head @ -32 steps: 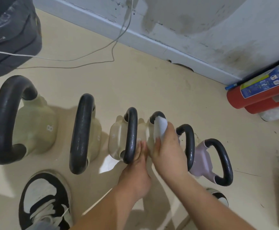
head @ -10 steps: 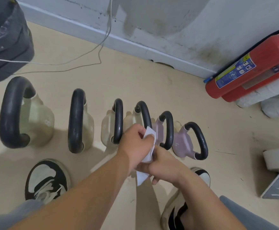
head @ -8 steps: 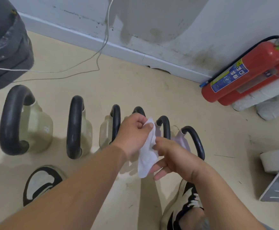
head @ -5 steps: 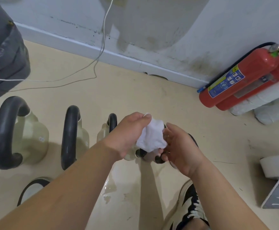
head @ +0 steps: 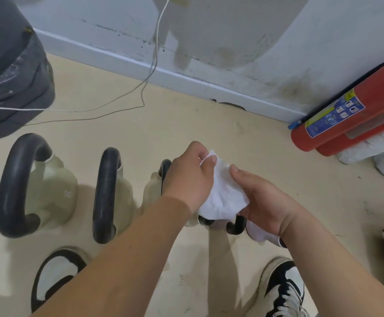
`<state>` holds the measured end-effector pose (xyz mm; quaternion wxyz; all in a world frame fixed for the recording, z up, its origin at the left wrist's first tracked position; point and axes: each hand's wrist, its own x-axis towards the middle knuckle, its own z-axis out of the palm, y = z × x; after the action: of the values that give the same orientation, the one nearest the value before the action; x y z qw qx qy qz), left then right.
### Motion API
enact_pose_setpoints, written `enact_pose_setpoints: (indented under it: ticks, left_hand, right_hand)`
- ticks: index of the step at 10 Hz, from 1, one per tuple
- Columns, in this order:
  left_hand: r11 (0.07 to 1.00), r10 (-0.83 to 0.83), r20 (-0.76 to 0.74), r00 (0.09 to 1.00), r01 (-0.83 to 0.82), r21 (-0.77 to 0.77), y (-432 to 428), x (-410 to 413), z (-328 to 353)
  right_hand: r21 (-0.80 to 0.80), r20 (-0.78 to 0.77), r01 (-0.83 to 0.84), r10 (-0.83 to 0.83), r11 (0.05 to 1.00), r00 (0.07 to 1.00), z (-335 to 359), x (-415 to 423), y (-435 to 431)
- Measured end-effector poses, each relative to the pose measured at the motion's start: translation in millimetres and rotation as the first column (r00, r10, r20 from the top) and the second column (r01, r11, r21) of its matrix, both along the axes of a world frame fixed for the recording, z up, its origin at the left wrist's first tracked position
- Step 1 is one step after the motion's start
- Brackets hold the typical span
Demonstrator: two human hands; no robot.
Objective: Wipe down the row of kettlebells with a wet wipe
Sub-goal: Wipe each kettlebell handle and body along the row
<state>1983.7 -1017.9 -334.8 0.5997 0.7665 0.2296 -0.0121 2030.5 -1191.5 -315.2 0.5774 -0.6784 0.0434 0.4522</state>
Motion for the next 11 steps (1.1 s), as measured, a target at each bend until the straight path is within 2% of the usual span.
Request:
enact_pose_setpoints:
  ticks: [1,2,3,4,5,6,7,8,9,10,11]
  left_hand:
    - [0.997,0.055,-0.014,0.998,-0.054,0.059,2,4,-4]
    - [0.987,0.080,-0.026,0.996,-0.076,0.139,7,10,-8]
    - [0.984,0.121,-0.045,0.992,-0.114,0.135,8,17,-13]
    - [0.980,0.171,-0.062,0.983,-0.163,0.113,6,24,-16]
    - [0.982,0.138,-0.123,0.983,-0.120,0.147,6,29,-14]
    - [0.944,-0.002,-0.290,0.957,0.097,0.315,5,30,-9]
    - [0.847,-0.138,-0.408,0.902,0.321,0.424,-4,27,-8]
    - [0.866,-0.212,-0.349,0.913,0.341,0.365,-23,21,-18]
    - [0.812,-0.287,-0.293,0.912,0.394,0.431,-45,6,-31]
    - [0.981,-0.090,-0.049,0.995,0.097,0.170,-43,-4,-33]
    - [0.985,-0.100,-0.037,0.994,0.104,0.136,-37,9,-45]
  right_hand:
    - [0.014,-0.098,-0.109,0.110,0.994,0.989,2,6,2]
    - [0.000,-0.082,-0.012,0.012,1.000,0.997,-2,20,0]
    - [0.106,-0.106,0.183,-0.172,0.977,0.979,-9,37,2]
    - [0.052,-0.113,0.253,-0.246,0.966,0.963,-15,51,15]
    - [-0.223,0.057,0.181,-0.173,0.958,0.983,-21,56,32]
    - [-0.547,0.269,0.100,0.061,0.831,0.961,-27,57,43]
    - [-0.695,0.406,0.093,0.283,0.713,0.869,-28,53,47]
    - [-0.696,0.525,0.140,0.365,0.705,0.768,-21,39,48]
    - [-0.459,0.369,0.084,0.104,0.884,0.923,-13,16,53]
    - [-0.201,0.035,0.224,-0.221,0.954,0.975,-11,-1,56]
    - [-0.074,-0.099,0.304,-0.311,0.950,0.945,-22,2,59]
